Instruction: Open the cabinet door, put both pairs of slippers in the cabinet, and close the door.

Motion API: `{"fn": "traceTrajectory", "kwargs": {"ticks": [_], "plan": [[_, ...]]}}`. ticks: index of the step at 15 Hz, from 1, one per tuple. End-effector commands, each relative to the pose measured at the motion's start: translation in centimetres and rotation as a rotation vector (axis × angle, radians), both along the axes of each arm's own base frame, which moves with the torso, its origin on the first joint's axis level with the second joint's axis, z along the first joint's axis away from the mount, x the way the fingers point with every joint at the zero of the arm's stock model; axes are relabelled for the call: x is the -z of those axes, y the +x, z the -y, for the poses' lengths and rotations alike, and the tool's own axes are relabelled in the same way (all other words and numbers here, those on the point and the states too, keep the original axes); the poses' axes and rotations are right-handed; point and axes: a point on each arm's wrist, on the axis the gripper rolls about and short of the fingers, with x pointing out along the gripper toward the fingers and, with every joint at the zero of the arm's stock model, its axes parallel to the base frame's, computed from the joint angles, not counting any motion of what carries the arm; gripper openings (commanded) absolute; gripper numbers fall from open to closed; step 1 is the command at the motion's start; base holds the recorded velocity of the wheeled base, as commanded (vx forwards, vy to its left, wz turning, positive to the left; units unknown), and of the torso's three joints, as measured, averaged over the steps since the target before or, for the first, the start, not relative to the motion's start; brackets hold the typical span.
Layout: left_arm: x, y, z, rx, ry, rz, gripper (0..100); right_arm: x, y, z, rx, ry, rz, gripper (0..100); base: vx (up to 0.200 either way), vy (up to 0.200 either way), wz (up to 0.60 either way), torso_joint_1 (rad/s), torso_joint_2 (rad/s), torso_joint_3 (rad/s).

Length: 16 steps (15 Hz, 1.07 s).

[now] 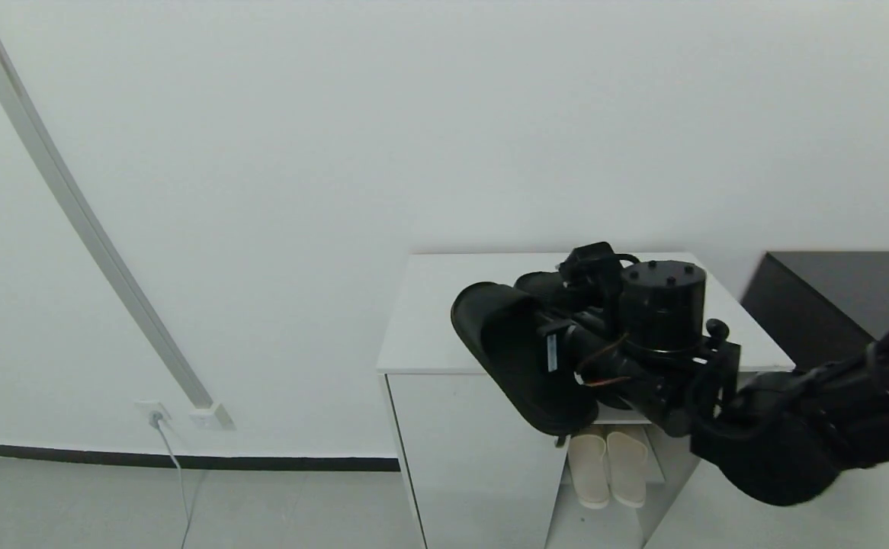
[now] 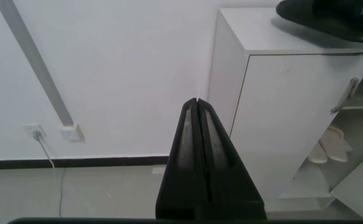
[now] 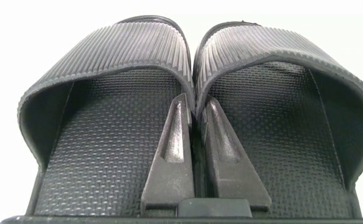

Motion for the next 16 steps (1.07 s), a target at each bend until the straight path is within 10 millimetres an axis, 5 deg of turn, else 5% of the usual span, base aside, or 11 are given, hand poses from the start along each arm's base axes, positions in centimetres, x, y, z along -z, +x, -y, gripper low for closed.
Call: {"fn": "traceTrajectory", "kwargs": {"ticks": [1,5,16], "plan": [[0.0,0.0,0.0,-0.001,0.000,-0.001,0,-1.9,-4.8,2.9,-0.087,-0.008,0.045,0,0.000,0.000,0.00,0.000,0.00,0.000],[0.0,0.0,0.0,0.002,0.000,-0.001,0,-0.6,-6.5,4.2,-0.179,-0.041,0.154,0,0.000,0.000,0.00,0.000,0.00,0.000],[0.0,0.0,0.0,0.003,0.002,-0.001,0,-0.1,-6.5,4.0,-0.205,-0.051,0.141,0,-0.018,0.000,0.00,0.001,0.00,0.000]]}}
